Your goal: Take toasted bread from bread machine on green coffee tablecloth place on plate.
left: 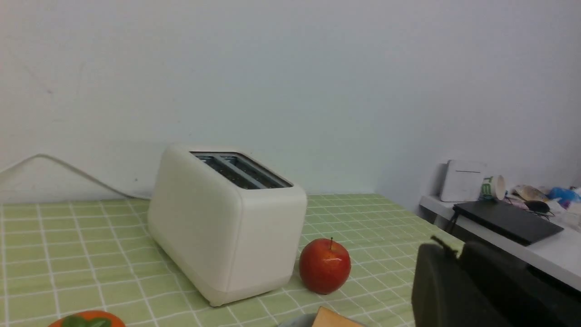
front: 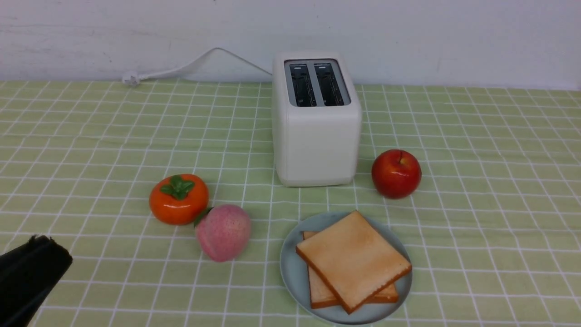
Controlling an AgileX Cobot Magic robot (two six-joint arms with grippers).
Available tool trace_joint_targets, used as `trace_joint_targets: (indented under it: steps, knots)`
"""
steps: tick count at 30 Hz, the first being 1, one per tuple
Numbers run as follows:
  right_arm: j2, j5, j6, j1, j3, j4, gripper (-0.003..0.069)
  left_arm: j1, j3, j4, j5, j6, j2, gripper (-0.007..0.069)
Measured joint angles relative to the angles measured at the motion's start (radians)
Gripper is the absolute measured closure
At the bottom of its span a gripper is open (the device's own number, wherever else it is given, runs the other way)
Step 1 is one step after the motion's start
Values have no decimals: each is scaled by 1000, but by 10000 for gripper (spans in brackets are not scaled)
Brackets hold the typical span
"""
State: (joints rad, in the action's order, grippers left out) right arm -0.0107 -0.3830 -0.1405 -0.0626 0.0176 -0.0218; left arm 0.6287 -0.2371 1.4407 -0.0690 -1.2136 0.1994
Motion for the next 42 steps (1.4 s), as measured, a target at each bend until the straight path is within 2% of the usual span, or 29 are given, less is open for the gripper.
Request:
trace_joint_targets:
  steps: [2,3,4,7,10,15,19,20,22,24,29,32,34,37,42]
  knots:
    - [0,0,0,0,0,0,662,0,0,-227,37,185,0,638]
    - [0,0,0,0,0,0,662,0,0,-272,44,221,0,638]
    - [0,0,0,0,0,0,662,0,0,-477,79,375,0,638]
    - [0,0,0,0,0,0,662,0,0,-660,119,569,0,638]
    - [0,0,0,0,0,0,661,0,0,-776,137,666,0,638]
    - [0,0,0,0,0,0,661,-1,30,-819,92,706,0,638]
    - [0,0,0,0,0,0,661,-52,63,-858,52,743,0,638]
    - [0,0,0,0,0,0,661,-96,68,-907,69,779,-1,638]
    - [0,-1,0,0,0,-1,661,-169,69,-1002,112,867,-9,638]
    - [0,-1,0,0,0,-2,661,-288,69,-1159,187,1052,-36,638]
    - [0,-2,0,0,0,-1,661,-444,98,-1458,296,1416,-114,638]
    - [0,-2,0,0,0,-1,661,-512,161,-1523,299,1498,-161,638]
    - [0,-2,0,0,0,-1,661,-559,211,-1521,294,1516,-188,638]
    - [0,-2,0,0,0,-2,661,-612,258,-1483,330,1525,-208,638]
    - [0,-3,0,0,0,-2,661,-628,267,-1452,457,1503,-209,638]
